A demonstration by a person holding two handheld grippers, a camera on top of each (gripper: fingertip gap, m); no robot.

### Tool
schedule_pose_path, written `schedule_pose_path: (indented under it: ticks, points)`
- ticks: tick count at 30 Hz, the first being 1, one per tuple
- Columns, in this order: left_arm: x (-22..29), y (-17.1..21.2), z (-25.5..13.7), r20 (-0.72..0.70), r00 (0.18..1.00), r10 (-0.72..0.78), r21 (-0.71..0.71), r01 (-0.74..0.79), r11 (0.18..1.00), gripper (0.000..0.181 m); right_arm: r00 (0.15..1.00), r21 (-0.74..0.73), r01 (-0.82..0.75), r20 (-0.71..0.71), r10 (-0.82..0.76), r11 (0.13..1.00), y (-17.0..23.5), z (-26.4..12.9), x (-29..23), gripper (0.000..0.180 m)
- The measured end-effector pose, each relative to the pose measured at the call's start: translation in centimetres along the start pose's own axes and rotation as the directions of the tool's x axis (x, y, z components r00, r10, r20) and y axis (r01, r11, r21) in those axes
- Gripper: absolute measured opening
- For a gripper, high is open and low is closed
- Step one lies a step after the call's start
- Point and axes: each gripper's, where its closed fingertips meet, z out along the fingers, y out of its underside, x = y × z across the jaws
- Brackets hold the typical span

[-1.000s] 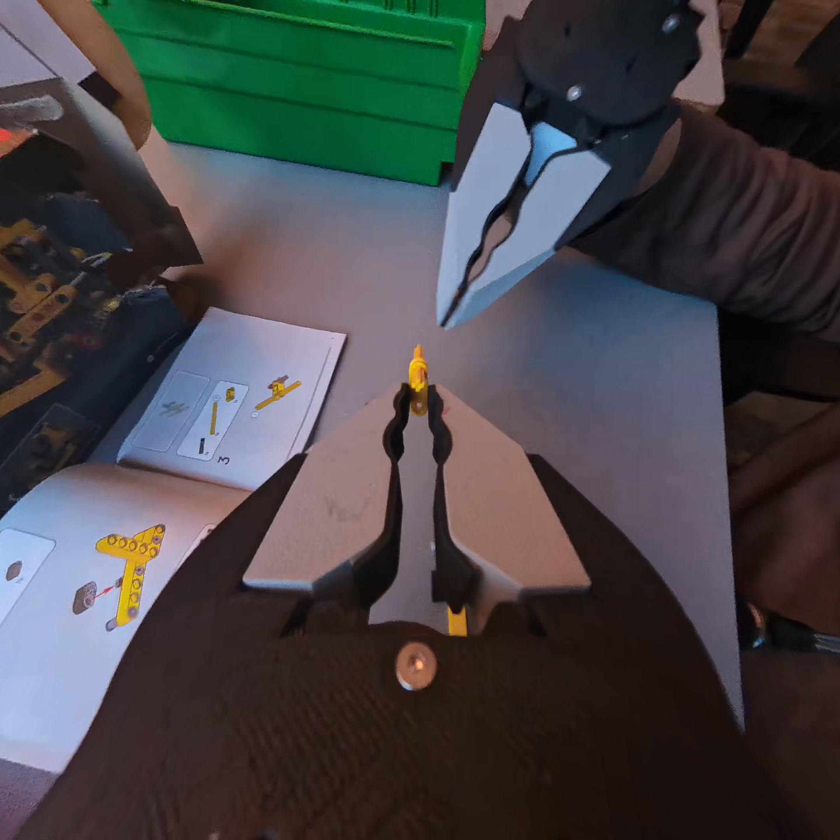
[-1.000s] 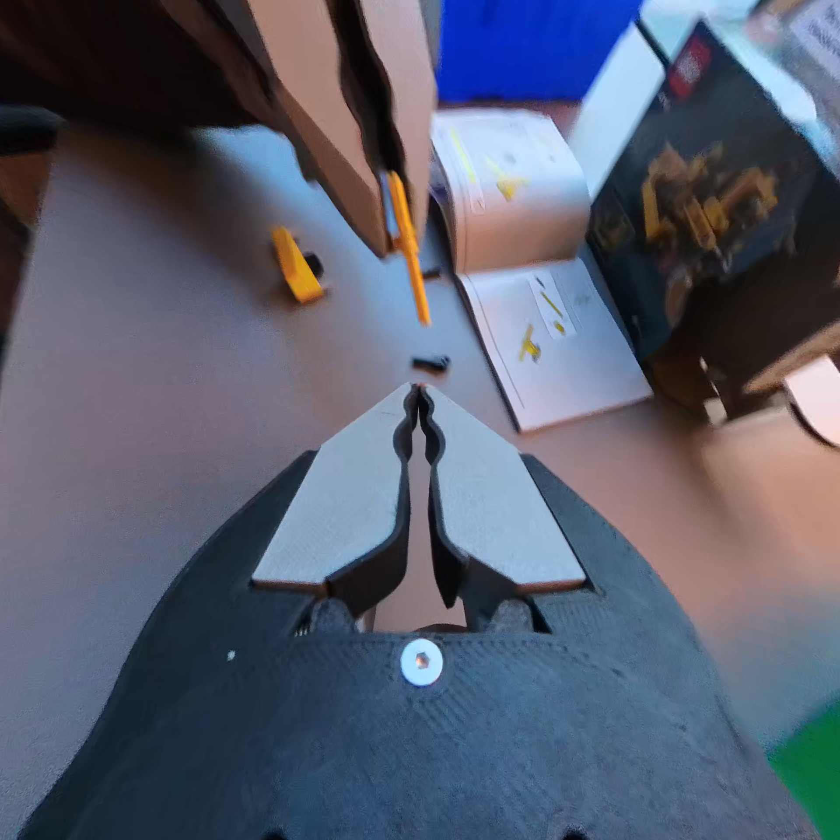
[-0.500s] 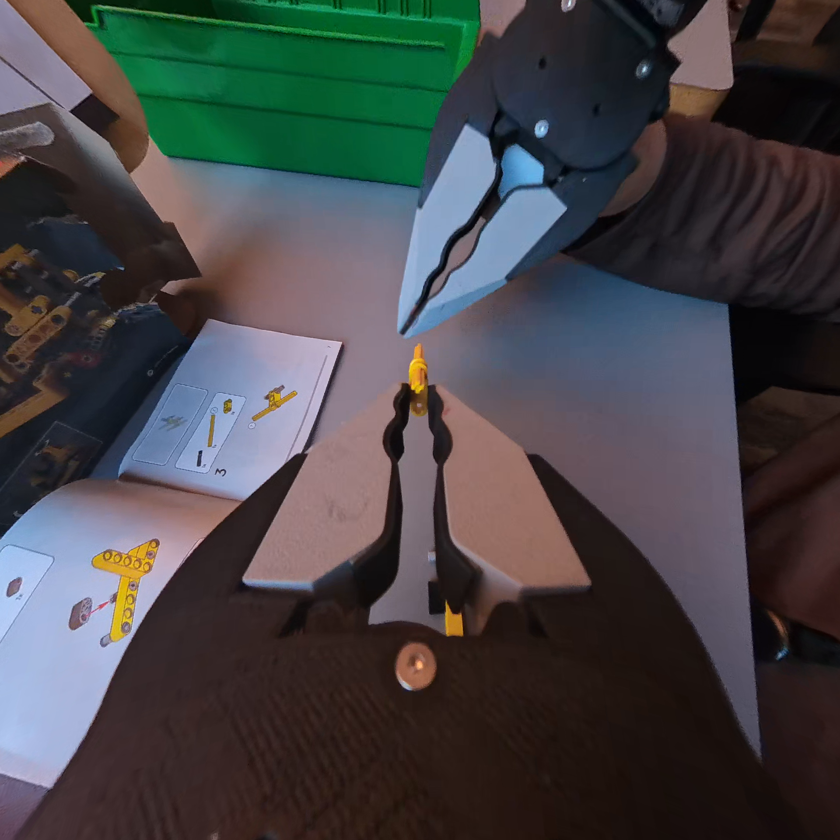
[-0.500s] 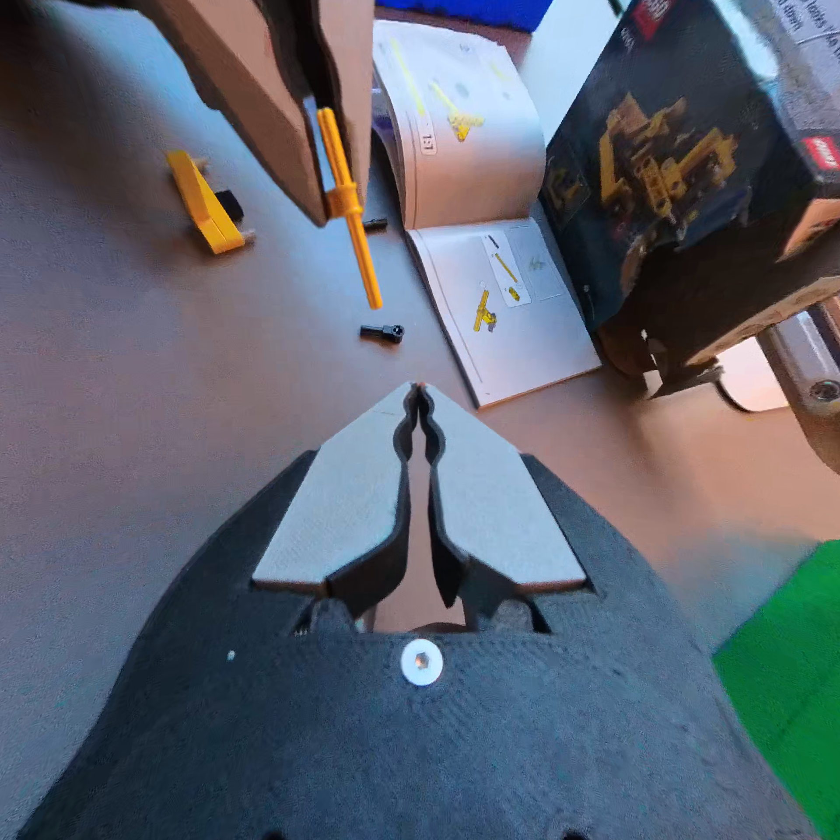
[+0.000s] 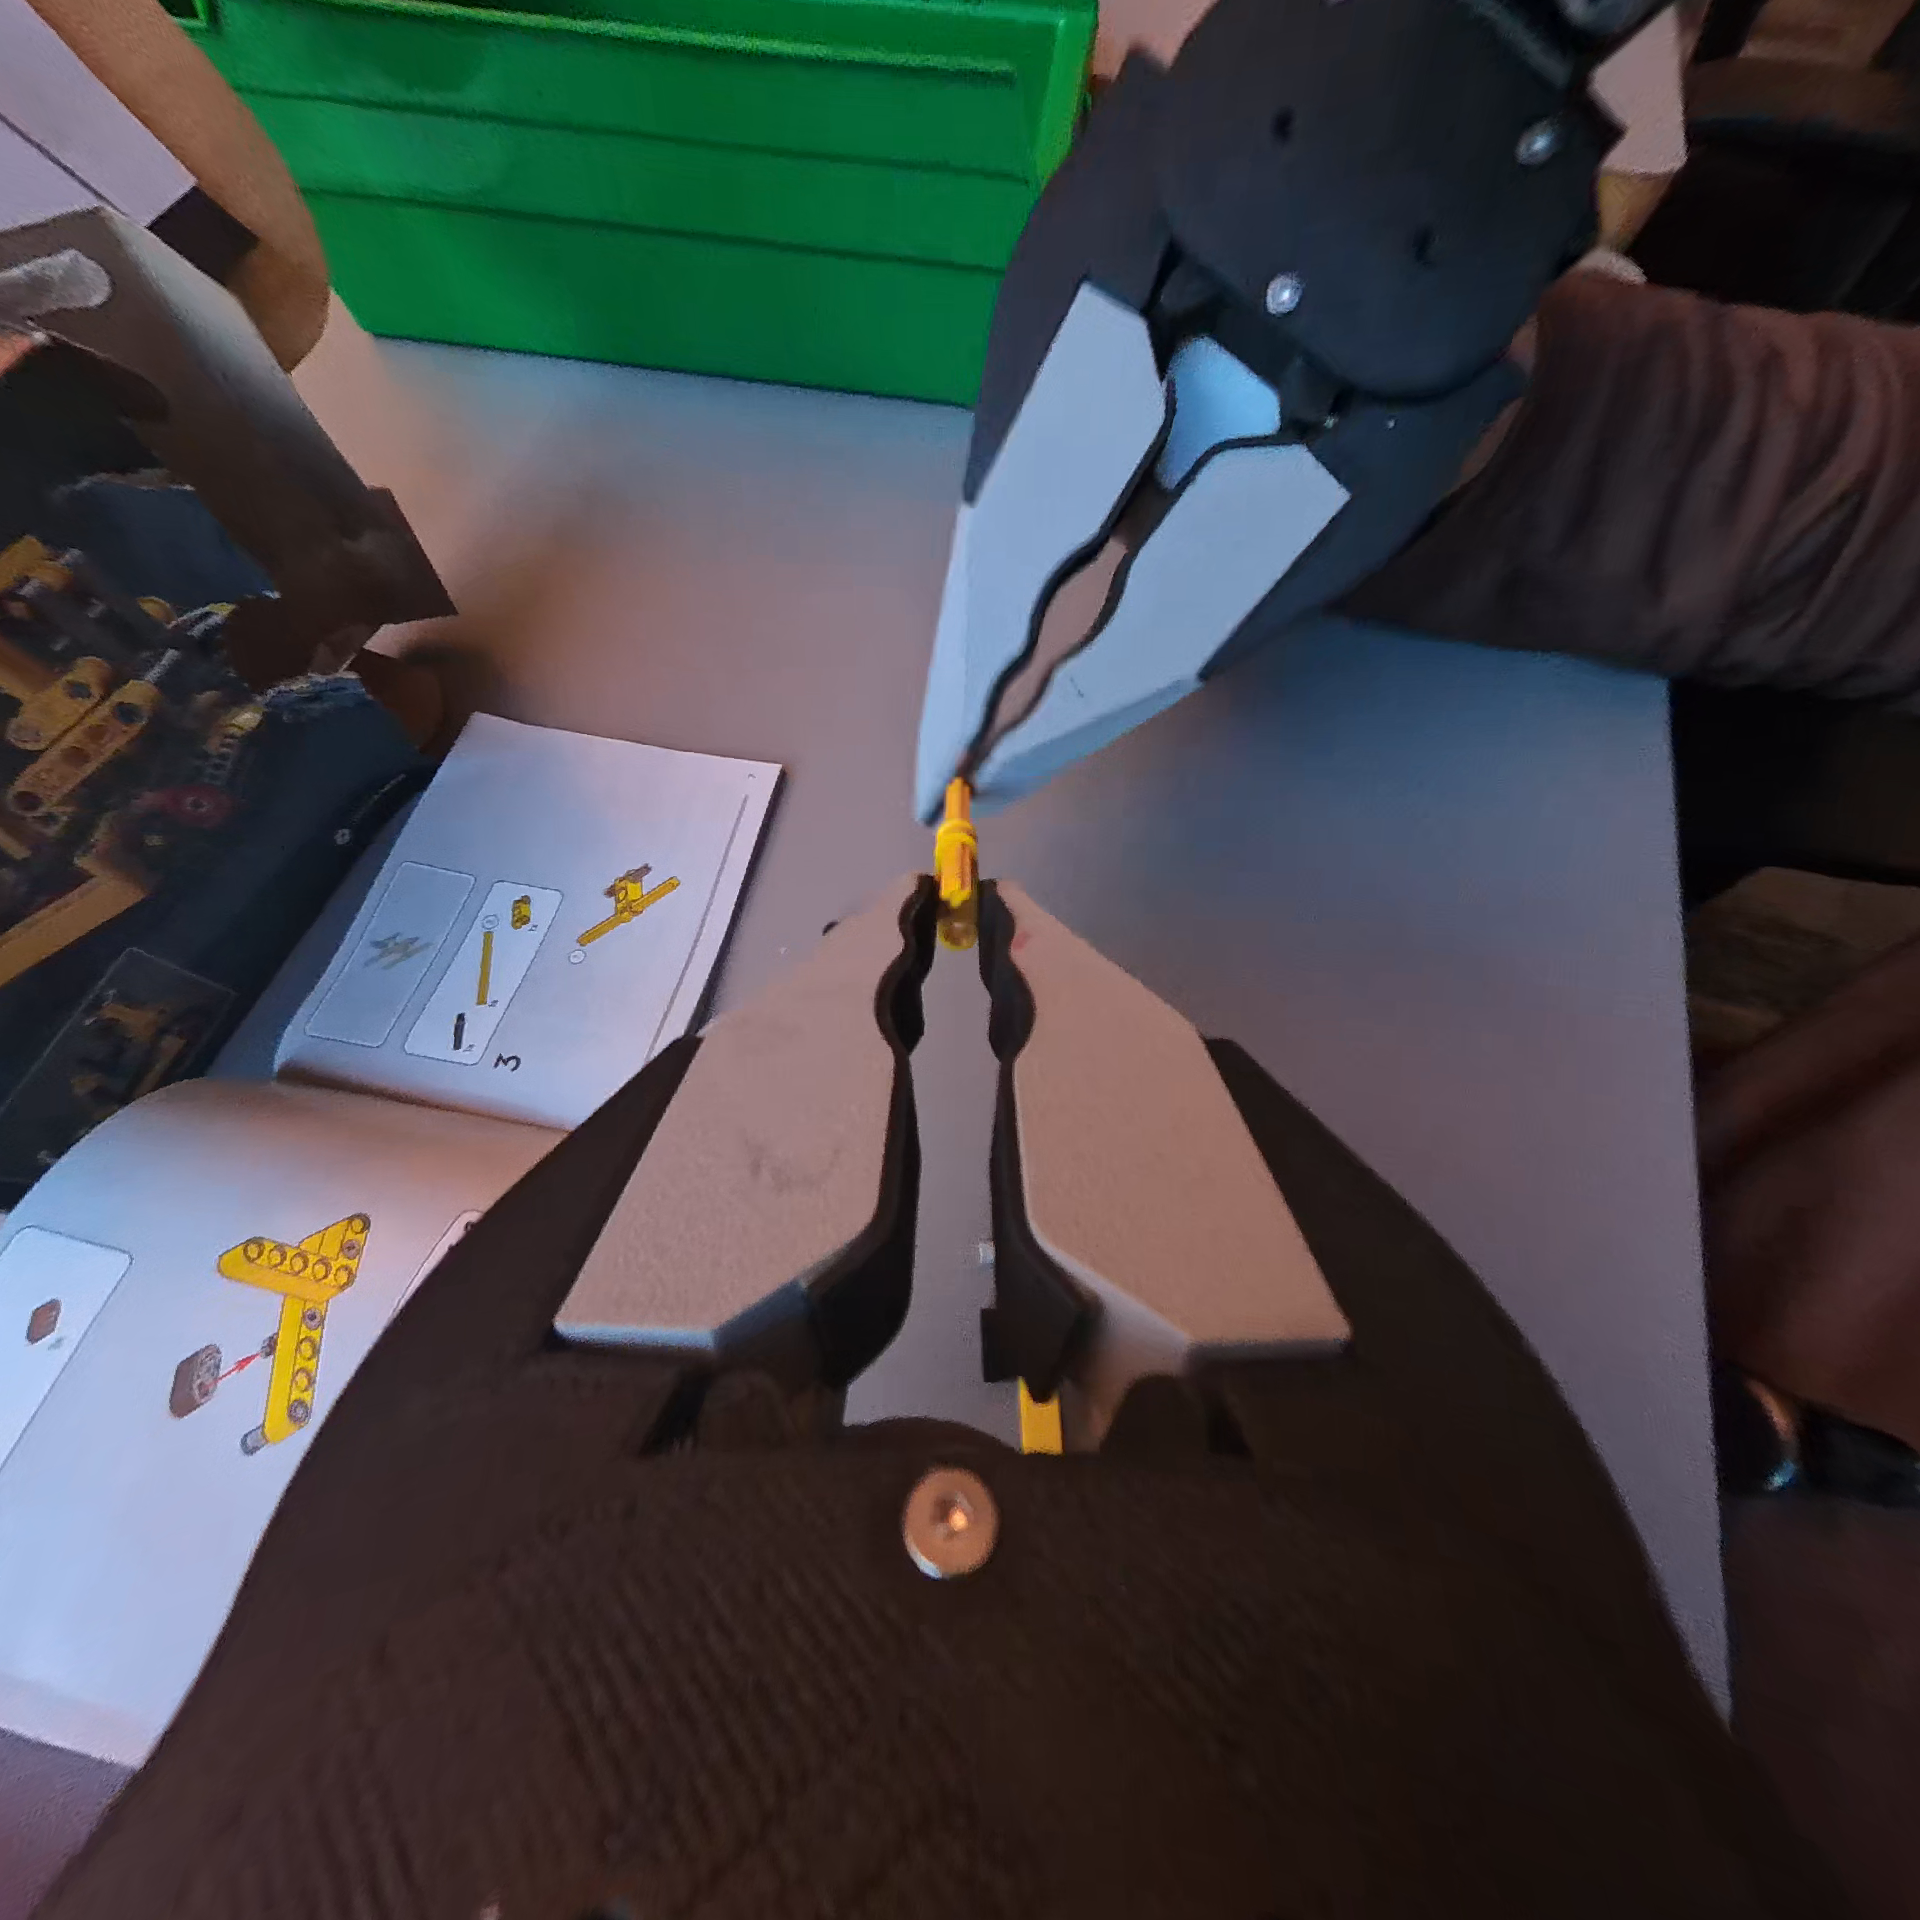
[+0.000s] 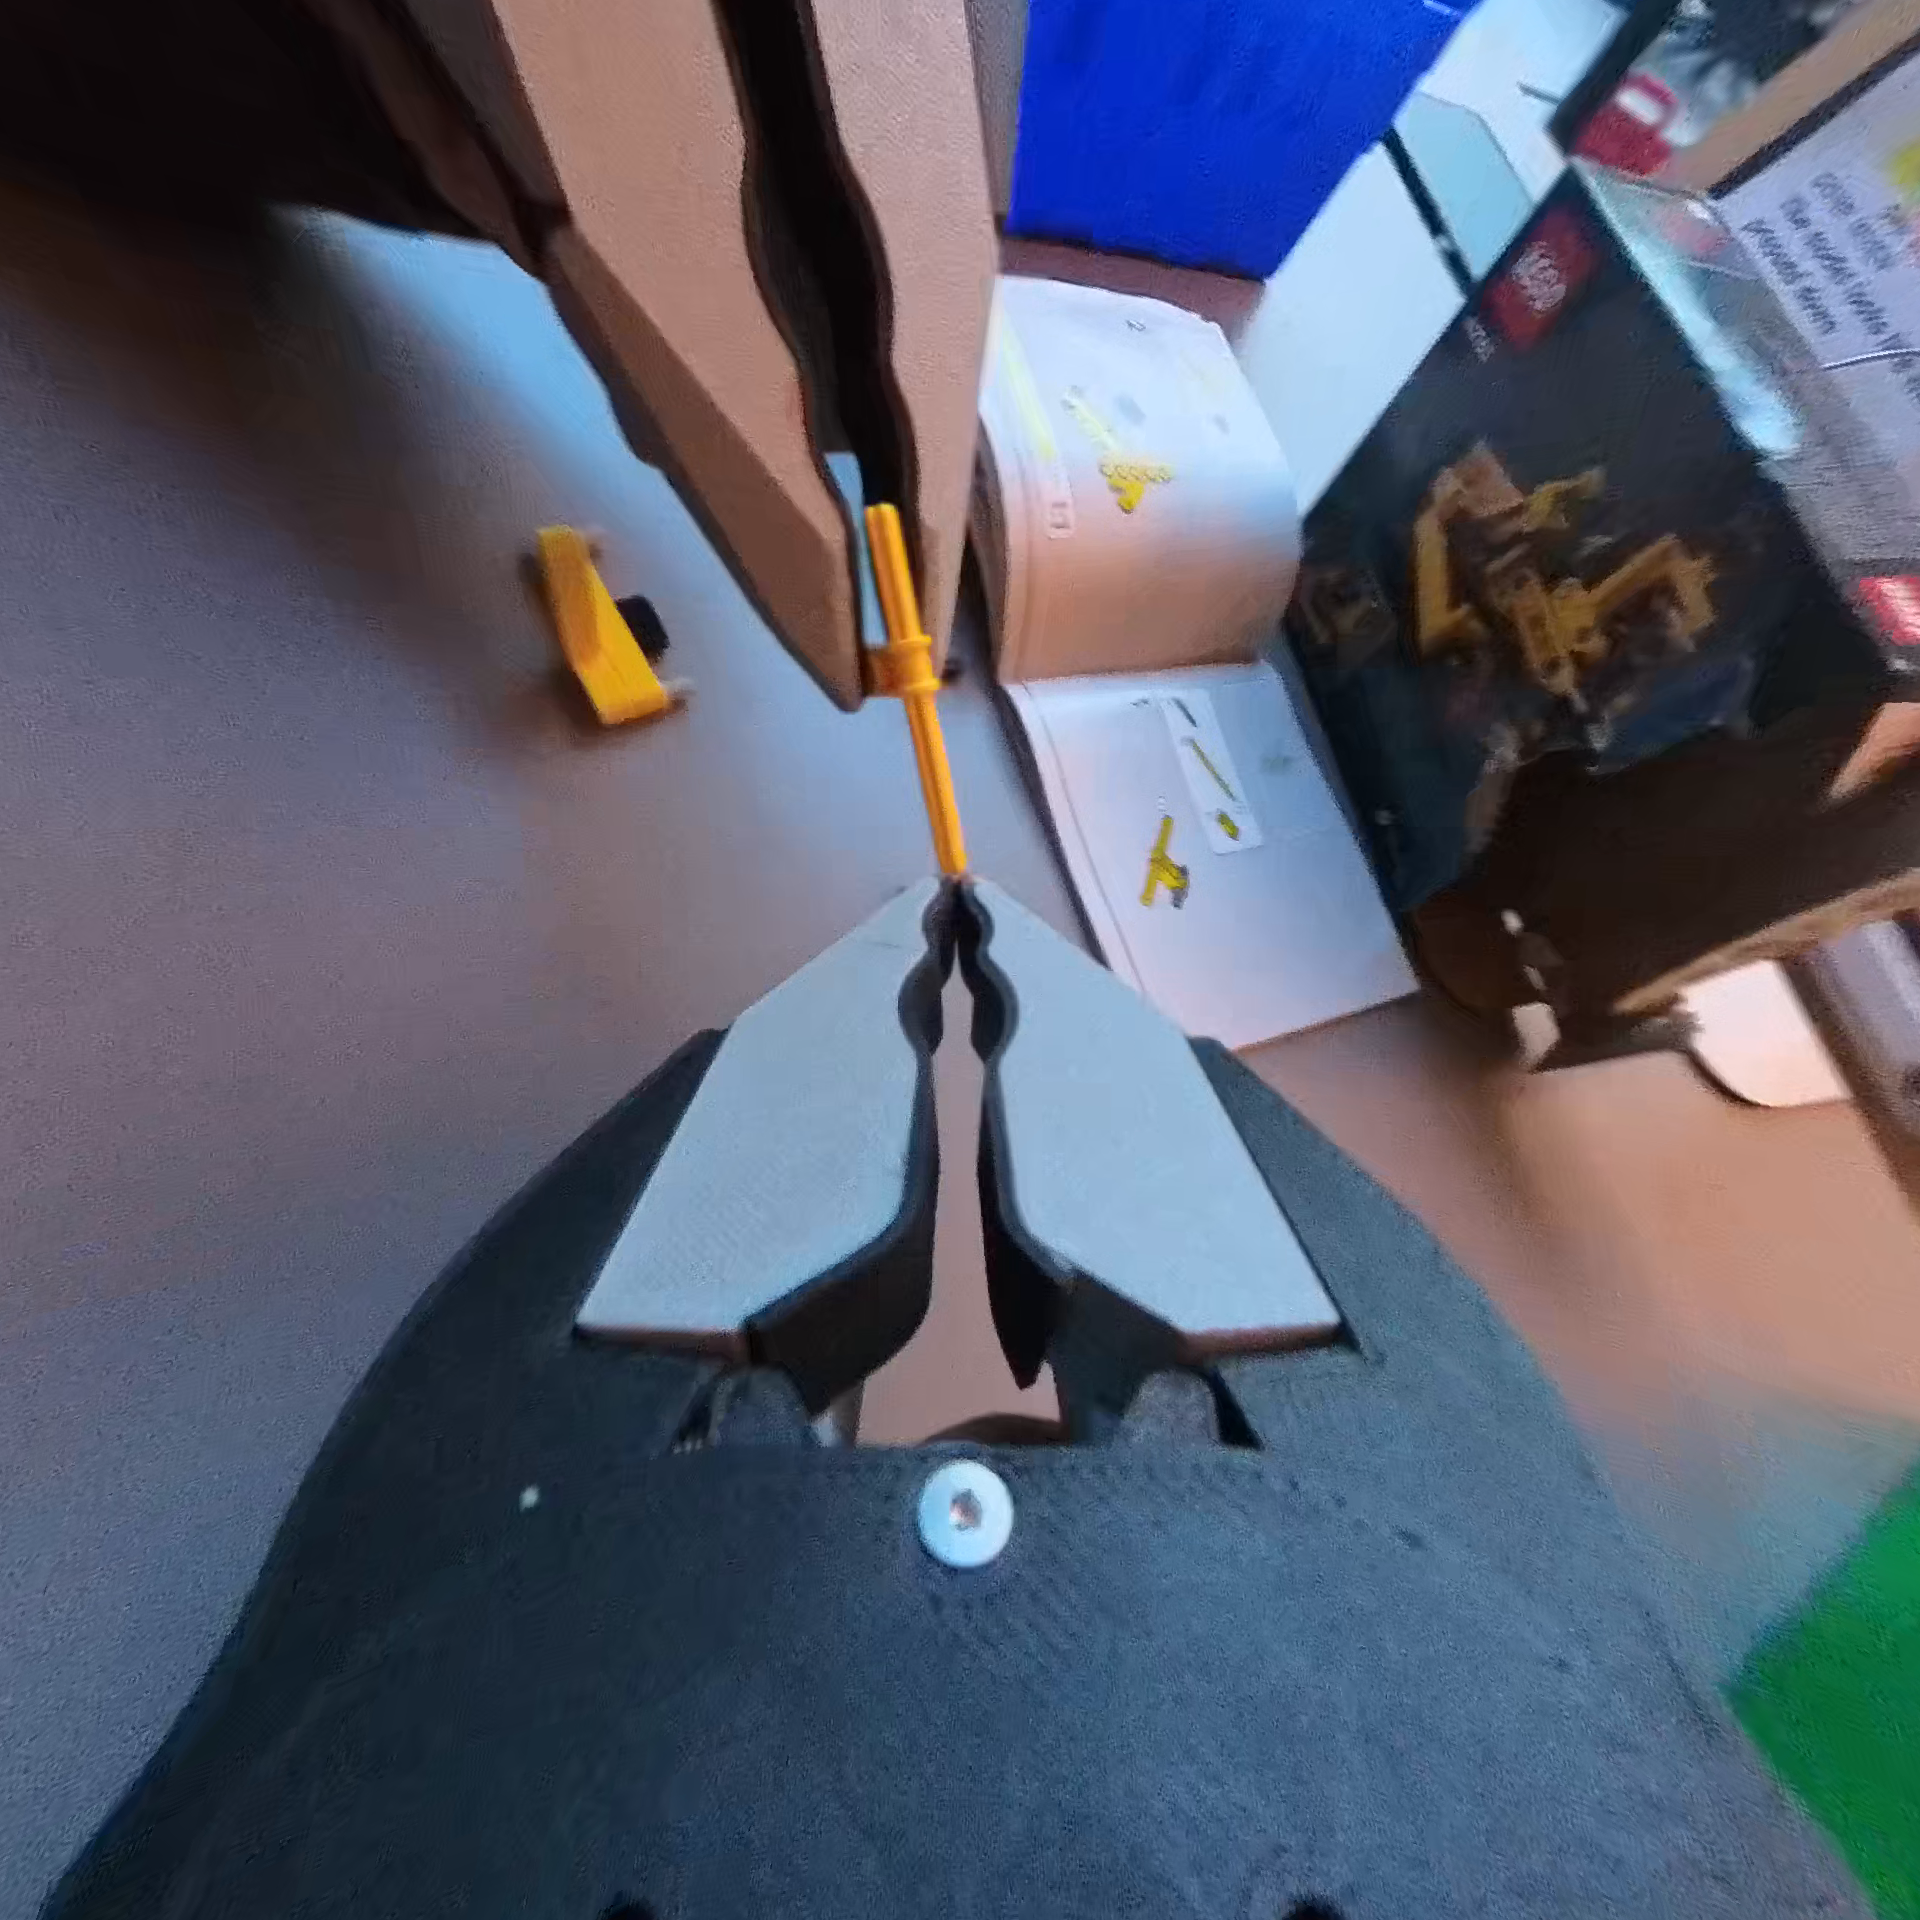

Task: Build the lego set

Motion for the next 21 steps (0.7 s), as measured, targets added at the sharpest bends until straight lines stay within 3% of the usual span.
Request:
schedule_pose_path:
  ticks: [1, 3, 5, 6, 8, 15, 17, 21]
  points:
    - [-0.2, -0.1, -0.2, 0.004, 1.000, -0.002, 0.008, 0.002, 1.000, 0.005, 0.998, 0.018, -0.041, 0.038, 0.040, 0.999, 0.1, 0.1, -0.3, 0.000]
    - [-0.3, -0.2, -0.5, 0.008, 1.000, -0.001, 0.009, 0.001, 1.000, 0.005, 1.000, -0.061, -0.017, -0.021, 0.016, 0.998, 2.0, 0.1, 0.8, 0.000]
    - [0.2, 0.2, 0.0, -0.016, 1.000, -0.011, -0.008, 0.011, 1.000, 0.005, 0.998, 0.072, -0.051, 0.037, 0.048, 0.996, -0.7, -0.3, -0.2, 0.000]
    - [-0.1, 0.5, 0.3, 0.011, 1.000, 0.004, -0.025, -0.004, 1.000, 0.005, 0.999, 0.029, -0.029, -0.012, 0.030, 0.999, -0.7, -0.5, 0.4, 0.000]
    - [0.0, 0.8, 0.5, -0.009, 1.000, -0.001, -0.035, 0.001, 0.999, 0.005, 0.999, 0.134, -0.046, 0.002, 0.046, 0.990, -2.3, -1.2, 0.4, 0.000]
    - [-0.6, -0.5, -1.2, -0.017, 0.999, -0.029, 0.035, 0.030, 0.999, 0.005, 0.991, 0.034, -0.136, -0.013, 0.136, 0.990, 2.0, -1.4, 1.8, 0.000]
    - [-0.2, 0.0, -0.9, -0.050, 0.998, -0.035, 0.015, 0.036, 0.999, 0.005, 0.981, 0.153, -0.194, 0.052, 0.188, 0.969, 0.0, -2.2, 1.5, 0.000]
    - [0.2, 0.4, -0.3, -0.065, 0.998, -0.019, 0.006, 0.019, 1.000, 0.006, 0.908, 0.328, -0.369, 0.326, 0.263, 0.869, -3.6, -4.0, -0.1, 0.000]
